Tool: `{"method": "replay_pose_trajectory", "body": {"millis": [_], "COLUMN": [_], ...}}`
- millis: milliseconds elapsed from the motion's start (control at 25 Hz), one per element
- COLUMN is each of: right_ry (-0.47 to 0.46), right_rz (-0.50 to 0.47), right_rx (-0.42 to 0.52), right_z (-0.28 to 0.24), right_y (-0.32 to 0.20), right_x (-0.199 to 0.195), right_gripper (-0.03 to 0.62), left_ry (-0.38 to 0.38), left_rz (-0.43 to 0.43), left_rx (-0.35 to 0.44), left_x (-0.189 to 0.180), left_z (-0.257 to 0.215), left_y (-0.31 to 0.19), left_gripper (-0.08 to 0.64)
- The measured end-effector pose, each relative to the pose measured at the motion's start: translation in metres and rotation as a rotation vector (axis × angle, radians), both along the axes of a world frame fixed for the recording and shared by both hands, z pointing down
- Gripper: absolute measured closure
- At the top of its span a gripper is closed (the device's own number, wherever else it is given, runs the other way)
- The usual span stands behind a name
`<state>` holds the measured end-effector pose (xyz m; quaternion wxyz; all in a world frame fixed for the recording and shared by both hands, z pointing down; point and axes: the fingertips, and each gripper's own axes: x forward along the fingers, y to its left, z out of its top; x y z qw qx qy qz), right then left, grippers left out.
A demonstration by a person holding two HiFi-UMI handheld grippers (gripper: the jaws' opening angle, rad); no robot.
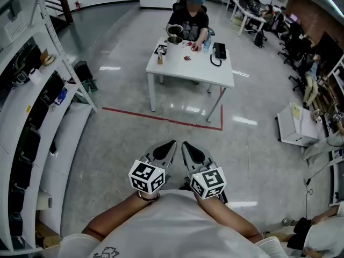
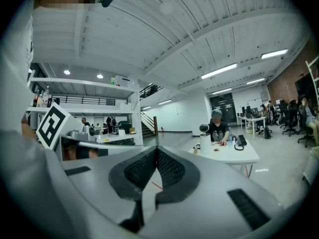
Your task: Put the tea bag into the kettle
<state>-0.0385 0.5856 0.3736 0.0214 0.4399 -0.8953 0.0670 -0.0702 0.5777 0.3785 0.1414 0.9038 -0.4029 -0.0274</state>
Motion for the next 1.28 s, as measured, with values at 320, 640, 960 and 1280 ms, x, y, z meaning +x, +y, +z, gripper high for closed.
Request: {"method": "replay_pose_trajectory", "body": {"millis": [320, 640, 960, 1280], "right_ry": [-0.024, -0.036, -0.058, -0.059], "right_rz": [-0.028, -0.056, -0.061, -0.086], "right_rx": [-0.022, -0.049, -0.058, -0.055], "right_z": [0.006, 0.012, 0.018, 0.015], "right_y": [-0.006, -0.027, -0.067, -0.122], "right_x": [-0.003, 0.003, 0.032, 0.082], "right_gripper": [0.580, 0.580, 0.580, 0.580], "left_ry": [0.010, 0.011, 0.004, 0.011], "left_rz": [-0.006, -0.016, -0.006, -0.010], "left_rx": [-0.034, -0.039, -0.065, -0.071], "left_x": [0.000, 0.006, 0.036, 0.090], "left_z": [0.010, 0.012, 0.023, 0.024], "left_y": [-0.007, -0.029, -0.071, -0.128], "left_gripper": [0.551, 0.551, 0.551, 0.551]}}
